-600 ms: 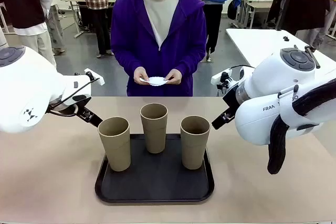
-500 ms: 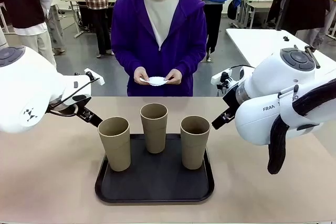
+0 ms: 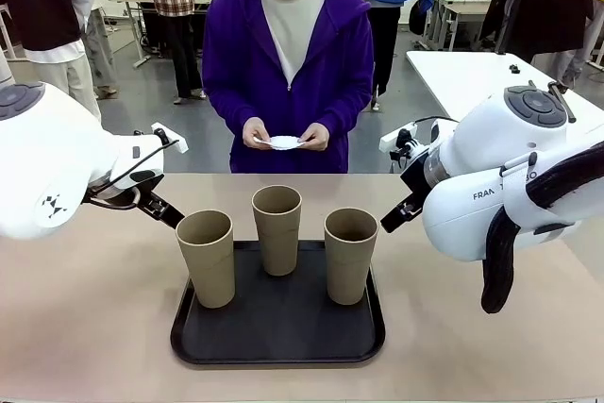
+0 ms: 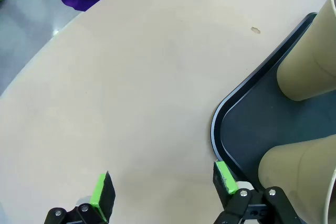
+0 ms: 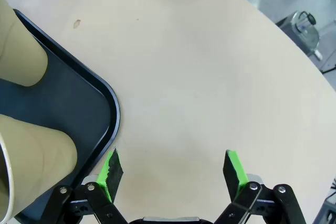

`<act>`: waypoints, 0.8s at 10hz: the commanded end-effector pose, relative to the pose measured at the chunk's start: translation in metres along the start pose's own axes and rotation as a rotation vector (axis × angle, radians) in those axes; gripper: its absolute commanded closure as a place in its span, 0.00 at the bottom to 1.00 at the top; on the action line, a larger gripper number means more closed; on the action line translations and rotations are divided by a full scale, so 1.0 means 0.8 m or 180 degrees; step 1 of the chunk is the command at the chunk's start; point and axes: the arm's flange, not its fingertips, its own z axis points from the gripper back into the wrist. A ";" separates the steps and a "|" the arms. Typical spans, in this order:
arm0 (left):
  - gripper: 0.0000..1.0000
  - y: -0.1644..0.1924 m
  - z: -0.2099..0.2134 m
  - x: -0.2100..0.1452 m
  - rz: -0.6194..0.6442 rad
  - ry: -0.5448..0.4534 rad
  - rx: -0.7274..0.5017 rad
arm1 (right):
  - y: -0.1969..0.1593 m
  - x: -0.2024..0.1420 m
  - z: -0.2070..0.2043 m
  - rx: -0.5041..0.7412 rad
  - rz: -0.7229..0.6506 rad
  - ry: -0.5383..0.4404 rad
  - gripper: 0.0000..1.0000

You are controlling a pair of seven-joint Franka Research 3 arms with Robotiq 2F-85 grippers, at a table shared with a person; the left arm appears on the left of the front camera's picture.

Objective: Place coasters on the table and set cups on them.
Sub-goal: Pick up one Reusable plastic cup and place it on a coaster set by the human.

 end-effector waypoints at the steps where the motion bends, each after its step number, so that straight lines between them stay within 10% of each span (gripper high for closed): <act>1: 0.00 0.000 0.000 0.000 0.0000 -0.0001 0.0000 | 0.000 0.000 0.000 0.0001 0.0000 0.0000 0.00; 8: 0.00 0.000 0.000 0.000 0.0000 -0.0001 0.0000 | 0.000 0.000 0.000 0.0000 0.0000 0.0000 0.00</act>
